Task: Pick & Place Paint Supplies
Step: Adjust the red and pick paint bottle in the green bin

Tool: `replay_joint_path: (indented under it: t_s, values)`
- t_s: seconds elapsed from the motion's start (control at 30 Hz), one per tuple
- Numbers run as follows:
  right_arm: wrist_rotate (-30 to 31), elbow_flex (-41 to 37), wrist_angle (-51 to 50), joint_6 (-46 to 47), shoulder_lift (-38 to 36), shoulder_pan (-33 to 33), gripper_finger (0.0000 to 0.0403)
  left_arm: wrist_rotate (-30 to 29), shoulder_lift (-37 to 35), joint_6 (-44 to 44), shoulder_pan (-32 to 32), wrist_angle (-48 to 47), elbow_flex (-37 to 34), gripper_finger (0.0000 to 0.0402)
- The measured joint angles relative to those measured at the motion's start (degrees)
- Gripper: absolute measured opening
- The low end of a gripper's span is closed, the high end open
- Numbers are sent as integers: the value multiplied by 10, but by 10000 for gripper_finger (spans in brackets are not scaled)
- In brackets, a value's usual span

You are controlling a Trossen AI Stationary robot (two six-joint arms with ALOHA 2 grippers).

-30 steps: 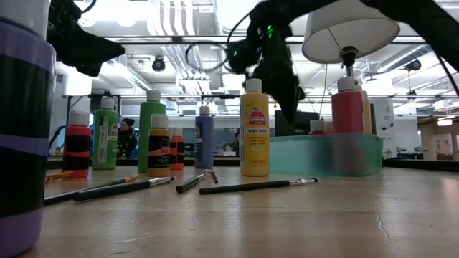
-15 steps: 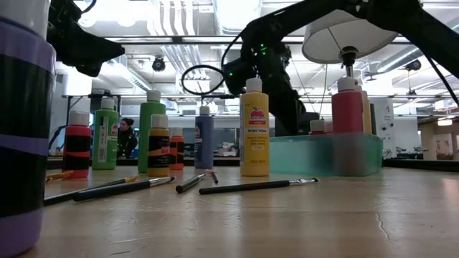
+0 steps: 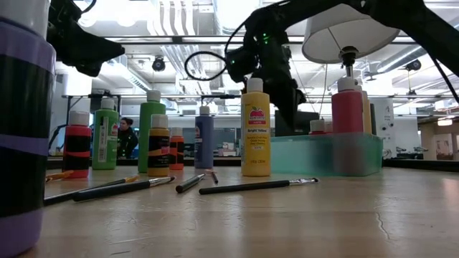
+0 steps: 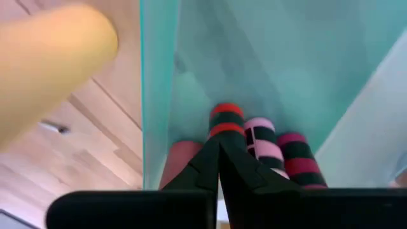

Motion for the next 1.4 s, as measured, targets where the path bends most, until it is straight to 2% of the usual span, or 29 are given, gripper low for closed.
replay_joint_path:
  t_s: [0.3,1.03,1.4]
  values:
    - [-32,-26,4,16,26,-35,8,0,0,0,0,0,0,76]
    - [-35,-98,0,8,29,-9,8,0,0,0,0,0,0,76]
    - [5,-73,3,8,28,-32,8,0,0,0,0,0,0,76]
